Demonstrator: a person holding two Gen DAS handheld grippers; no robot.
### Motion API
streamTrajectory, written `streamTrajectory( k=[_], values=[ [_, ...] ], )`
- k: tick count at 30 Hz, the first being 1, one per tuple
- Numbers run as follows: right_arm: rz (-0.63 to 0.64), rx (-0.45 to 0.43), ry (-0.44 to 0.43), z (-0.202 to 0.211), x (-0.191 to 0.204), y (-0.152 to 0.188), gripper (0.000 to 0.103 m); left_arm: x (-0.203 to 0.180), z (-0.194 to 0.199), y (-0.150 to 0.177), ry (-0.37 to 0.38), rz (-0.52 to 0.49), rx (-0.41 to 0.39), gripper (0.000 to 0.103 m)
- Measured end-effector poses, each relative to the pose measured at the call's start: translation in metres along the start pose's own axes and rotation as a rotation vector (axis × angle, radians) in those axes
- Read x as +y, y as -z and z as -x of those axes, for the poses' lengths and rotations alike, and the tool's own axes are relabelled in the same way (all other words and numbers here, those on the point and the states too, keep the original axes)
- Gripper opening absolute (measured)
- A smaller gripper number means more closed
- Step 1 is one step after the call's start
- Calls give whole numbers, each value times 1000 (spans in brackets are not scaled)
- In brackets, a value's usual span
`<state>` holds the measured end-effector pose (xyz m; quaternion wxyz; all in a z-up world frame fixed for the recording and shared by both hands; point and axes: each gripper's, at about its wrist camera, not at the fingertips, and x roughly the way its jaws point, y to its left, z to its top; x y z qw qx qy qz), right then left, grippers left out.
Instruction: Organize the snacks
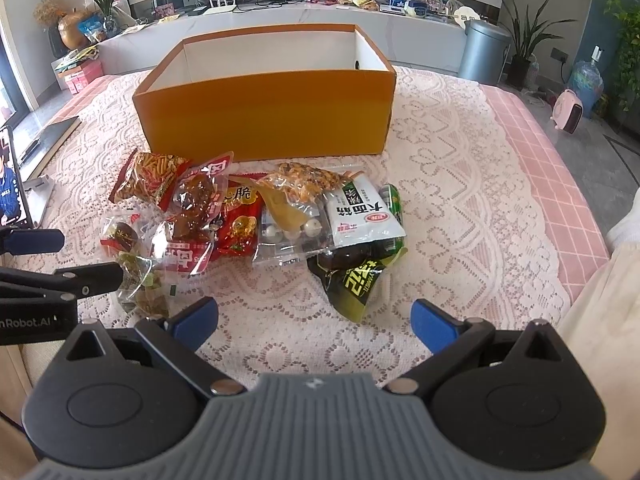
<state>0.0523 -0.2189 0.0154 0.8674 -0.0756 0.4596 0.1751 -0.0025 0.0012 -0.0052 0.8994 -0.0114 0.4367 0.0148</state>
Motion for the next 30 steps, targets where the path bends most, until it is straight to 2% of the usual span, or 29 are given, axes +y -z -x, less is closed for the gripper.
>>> streamTrajectory(
  k=[19,25,28,30],
  values=[
    [0,14,0,-2,0,-1,99,2,-1,2,1,6,9,95],
    [-5,-3,-6,-1,-1,-2,99,5,2,1,33,25,-1,94],
    [1,-42,-24,1,-2,-2,99,9,0,1,48,45,3,84],
    [15,-58,-22,0,-1,-1,99,12,-3,1,63,65,17,72]
  ],
)
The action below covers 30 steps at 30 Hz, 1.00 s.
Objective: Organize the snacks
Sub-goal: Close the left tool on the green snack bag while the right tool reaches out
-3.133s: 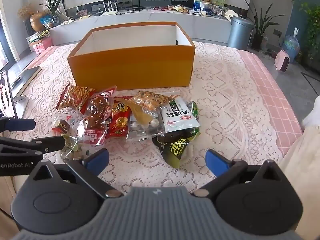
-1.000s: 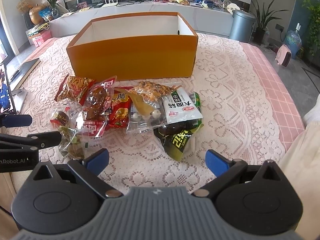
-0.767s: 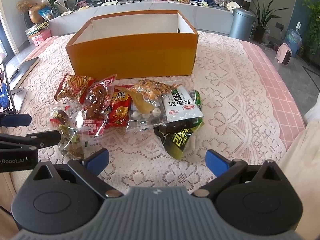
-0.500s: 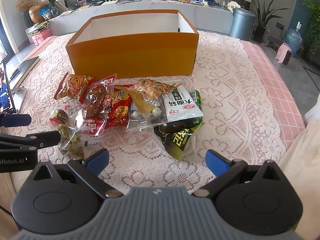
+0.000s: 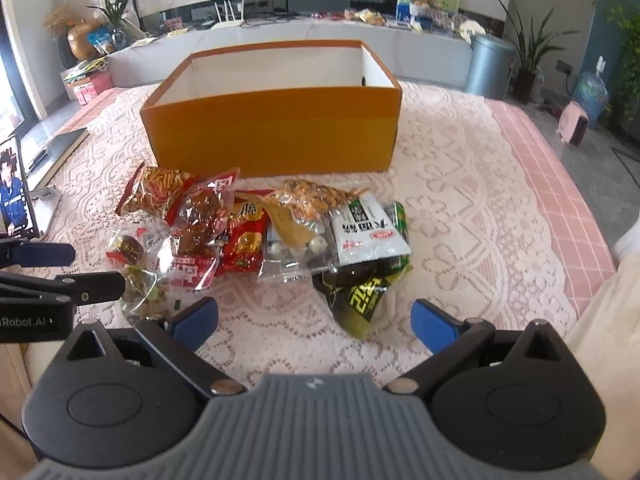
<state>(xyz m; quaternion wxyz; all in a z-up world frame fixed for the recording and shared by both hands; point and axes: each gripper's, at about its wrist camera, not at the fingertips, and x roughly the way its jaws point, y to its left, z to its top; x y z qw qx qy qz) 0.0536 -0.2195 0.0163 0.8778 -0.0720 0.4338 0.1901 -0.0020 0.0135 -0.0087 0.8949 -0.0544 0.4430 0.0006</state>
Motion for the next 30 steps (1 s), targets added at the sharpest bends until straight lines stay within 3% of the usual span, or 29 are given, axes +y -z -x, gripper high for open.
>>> streamTrajectory(
  k=[3,5,7,9,19,30],
  values=[
    [18,-20,3,-4,-1,3,99,4,-5,2,22,4,15,56],
    [28,-61,-4,-5,-3,8,99,5,-7,2,27,-13,20,54],
    [45,-109,-12,-6,-5,14,99,7,-10,3,21,0,29,58],
    [50,-139,-12,-9,-9,17,99,9,-15,3,17,10,49,77],
    [21,-59,30,-41,-26,19,99,-2,-41,6,0,-43,109,86],
    [-12,-39,12,-69,-39,14,99,-12,-62,0,-56,-95,90,90]
  ],
)
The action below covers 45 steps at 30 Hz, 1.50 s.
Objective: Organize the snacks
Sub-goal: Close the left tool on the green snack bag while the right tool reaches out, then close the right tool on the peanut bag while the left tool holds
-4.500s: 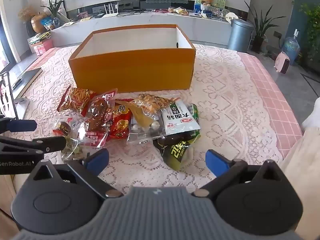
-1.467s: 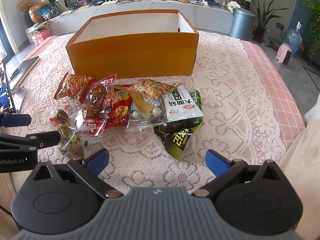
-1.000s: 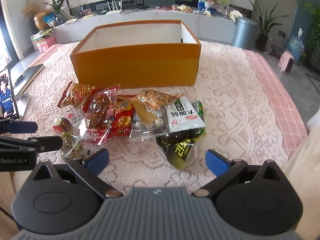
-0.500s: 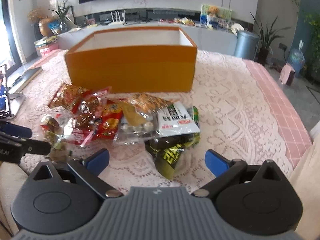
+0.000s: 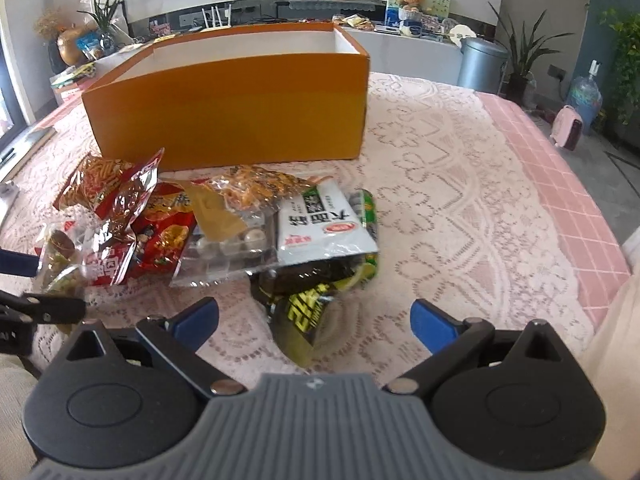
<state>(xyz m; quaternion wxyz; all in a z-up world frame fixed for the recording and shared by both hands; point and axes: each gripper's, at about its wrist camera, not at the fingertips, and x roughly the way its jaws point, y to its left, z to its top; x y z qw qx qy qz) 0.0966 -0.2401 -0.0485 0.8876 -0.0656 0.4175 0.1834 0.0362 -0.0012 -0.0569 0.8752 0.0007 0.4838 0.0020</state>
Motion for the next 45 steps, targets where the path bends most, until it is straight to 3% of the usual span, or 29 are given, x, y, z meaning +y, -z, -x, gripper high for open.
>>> streamTrajectory(
  k=[3,8,10,13,15,19,25,32,36,43,45],
  values=[
    [3,1,-12,-6,3,-1,89,0,-4,-2,4,3,-6,91],
    [-10,10,-13,-10,2,-2,89,0,-13,-4,22,4,-5,92],
    [-1,-5,4,-7,3,-3,89,-2,-22,-3,48,8,40,89],
    [7,-15,13,-5,5,-3,89,0,-31,0,80,46,57,79],
    [9,-12,12,-5,5,-3,89,3,-28,-1,88,58,36,64],
    [15,-7,14,-5,7,-3,89,8,-19,0,93,72,7,56],
    [78,-86,59,13,16,-7,89,9,3,-1,134,64,-35,54],
    [208,-164,19,15,40,-26,89,16,16,-17,124,103,-77,54],
    [305,-173,8,0,58,-35,76,22,18,-26,104,110,-91,54],
    [399,-168,6,-34,70,-49,74,26,7,-35,91,113,-91,54],
    [404,-162,5,-45,70,-53,66,28,5,-36,92,123,-93,54]
  ],
)
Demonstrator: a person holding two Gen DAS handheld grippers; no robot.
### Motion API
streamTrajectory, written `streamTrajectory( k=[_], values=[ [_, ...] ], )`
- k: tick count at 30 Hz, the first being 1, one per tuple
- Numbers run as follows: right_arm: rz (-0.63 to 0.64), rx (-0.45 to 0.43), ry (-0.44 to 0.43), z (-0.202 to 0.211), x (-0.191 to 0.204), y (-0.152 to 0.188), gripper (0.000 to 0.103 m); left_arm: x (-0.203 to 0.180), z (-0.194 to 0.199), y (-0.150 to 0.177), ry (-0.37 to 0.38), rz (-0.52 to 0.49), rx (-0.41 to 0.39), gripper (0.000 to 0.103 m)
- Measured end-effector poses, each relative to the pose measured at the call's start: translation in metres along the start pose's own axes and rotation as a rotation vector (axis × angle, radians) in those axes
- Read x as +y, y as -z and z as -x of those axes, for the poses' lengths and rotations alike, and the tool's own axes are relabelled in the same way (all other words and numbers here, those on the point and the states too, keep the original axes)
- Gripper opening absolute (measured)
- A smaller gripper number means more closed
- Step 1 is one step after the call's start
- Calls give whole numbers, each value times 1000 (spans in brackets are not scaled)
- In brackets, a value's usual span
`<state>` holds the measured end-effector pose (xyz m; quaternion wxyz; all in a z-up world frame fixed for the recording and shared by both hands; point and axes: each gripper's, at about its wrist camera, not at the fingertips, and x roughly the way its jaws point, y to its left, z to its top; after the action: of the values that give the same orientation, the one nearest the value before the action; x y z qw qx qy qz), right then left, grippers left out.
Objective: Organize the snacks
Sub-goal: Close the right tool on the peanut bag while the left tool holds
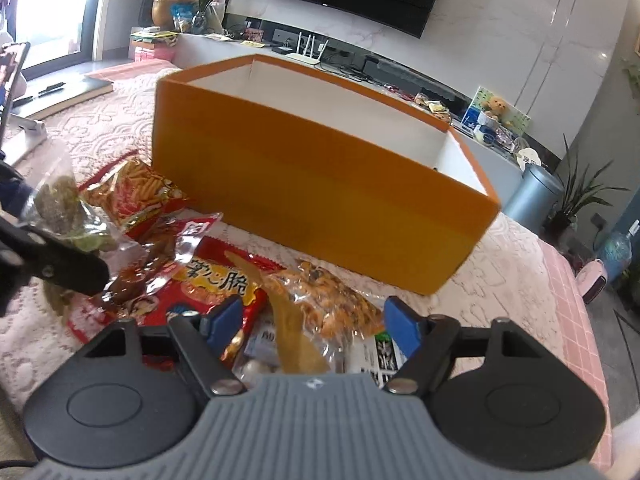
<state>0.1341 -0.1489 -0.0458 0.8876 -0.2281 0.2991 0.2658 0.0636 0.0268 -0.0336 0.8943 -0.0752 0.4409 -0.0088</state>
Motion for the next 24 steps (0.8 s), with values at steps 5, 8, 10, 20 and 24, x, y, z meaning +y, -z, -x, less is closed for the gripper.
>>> streamTrajectory(
  k=[5,8,10,20,24],
  values=[
    [-23,30,-12,-18,-2,-1,40,2,-4,1,-3,-1,1,54],
    [-7,20,3,-18,4,3,34,3,-8,2,6,11,5,54],
    [20,12,21,-16,8,6,29,4,-8,3,19,21,3,55],
    [6,-21,42,5,3,5,14,6,-5,3,23,30,-4,55],
    [31,-60,63,19,6,1,12,4,2,5,31,32,-15,55]
  ],
)
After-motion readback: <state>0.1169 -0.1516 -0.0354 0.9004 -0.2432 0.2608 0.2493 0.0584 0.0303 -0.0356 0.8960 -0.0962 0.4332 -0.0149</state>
